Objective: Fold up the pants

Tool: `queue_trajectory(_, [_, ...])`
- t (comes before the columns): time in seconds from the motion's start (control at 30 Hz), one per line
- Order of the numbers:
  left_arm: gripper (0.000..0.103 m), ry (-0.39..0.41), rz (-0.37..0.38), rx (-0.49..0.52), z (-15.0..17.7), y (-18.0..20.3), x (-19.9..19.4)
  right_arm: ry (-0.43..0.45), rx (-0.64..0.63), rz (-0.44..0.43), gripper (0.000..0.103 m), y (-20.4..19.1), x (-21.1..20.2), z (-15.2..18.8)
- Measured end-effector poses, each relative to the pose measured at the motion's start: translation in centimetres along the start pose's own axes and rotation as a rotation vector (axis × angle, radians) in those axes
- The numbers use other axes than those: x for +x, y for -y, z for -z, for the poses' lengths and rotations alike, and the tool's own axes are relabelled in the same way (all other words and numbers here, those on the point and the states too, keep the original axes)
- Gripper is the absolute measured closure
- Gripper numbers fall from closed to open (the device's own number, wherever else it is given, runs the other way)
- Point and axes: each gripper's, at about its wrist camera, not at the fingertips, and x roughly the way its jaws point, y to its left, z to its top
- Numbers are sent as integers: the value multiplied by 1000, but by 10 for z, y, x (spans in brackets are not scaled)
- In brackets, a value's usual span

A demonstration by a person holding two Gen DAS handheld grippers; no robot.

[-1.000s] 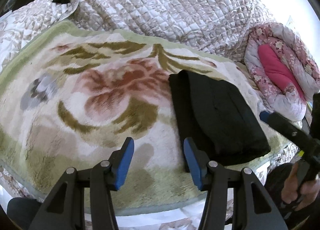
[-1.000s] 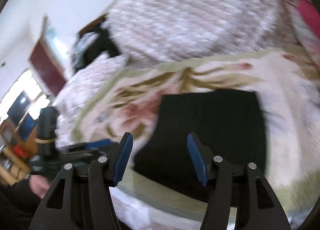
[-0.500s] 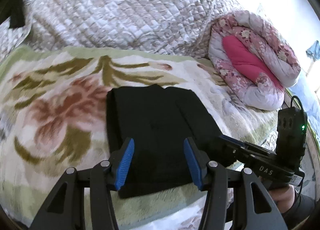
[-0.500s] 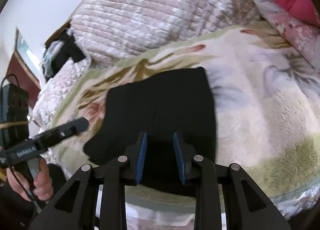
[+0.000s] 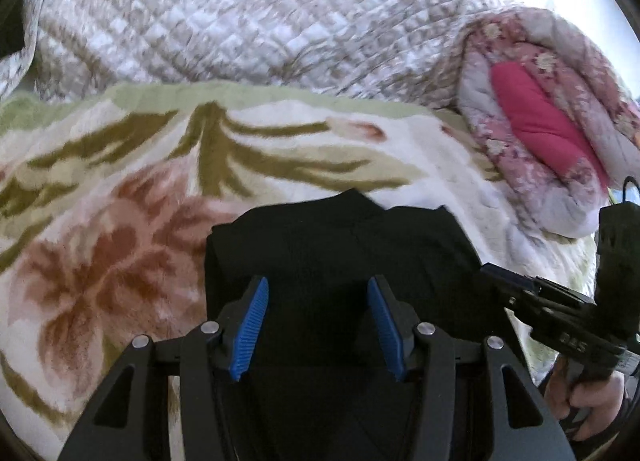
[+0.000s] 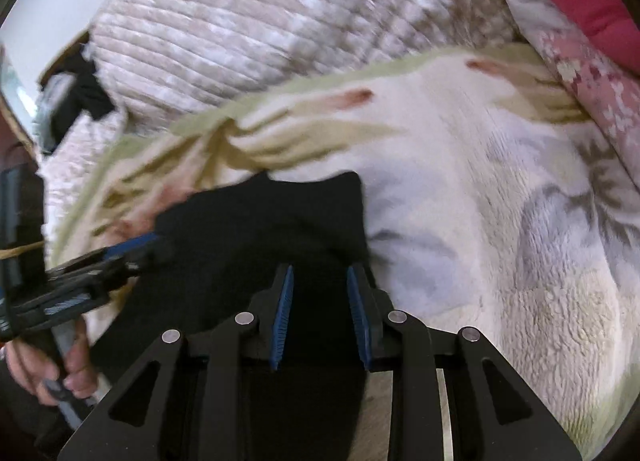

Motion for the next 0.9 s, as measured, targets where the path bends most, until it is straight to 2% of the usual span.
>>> queue_trajectory(0.17, [48, 2, -10, -3, 1, -4, 4, 12, 30, -7, 69, 10, 1, 1])
queue_trajectory(0.2, [48, 1, -16, 3, 1, -4, 4, 12, 33, -1, 66, 10, 1, 1])
queue_trajectory(0.33, [48, -7, -54, 16, 1, 1, -3, 19, 37, -6, 65, 10, -15, 6])
queue_trajectory(0.4, [48, -8, -61, 19, 2, 4, -10, 30, 27, -5, 57, 8, -25, 12])
queue_trajectory(0.43, [48, -3, -65, 27, 3, 6, -15, 34, 20, -5, 56, 6, -29, 15])
queue_trajectory(0.63, [48, 30, -69, 59, 14, 18, -43, 68, -48, -11, 55, -12, -53, 33])
queue_trajectory(0.9, [48, 35, -73, 93, 41, 29, -61, 63, -152, 18, 55, -37, -67, 60])
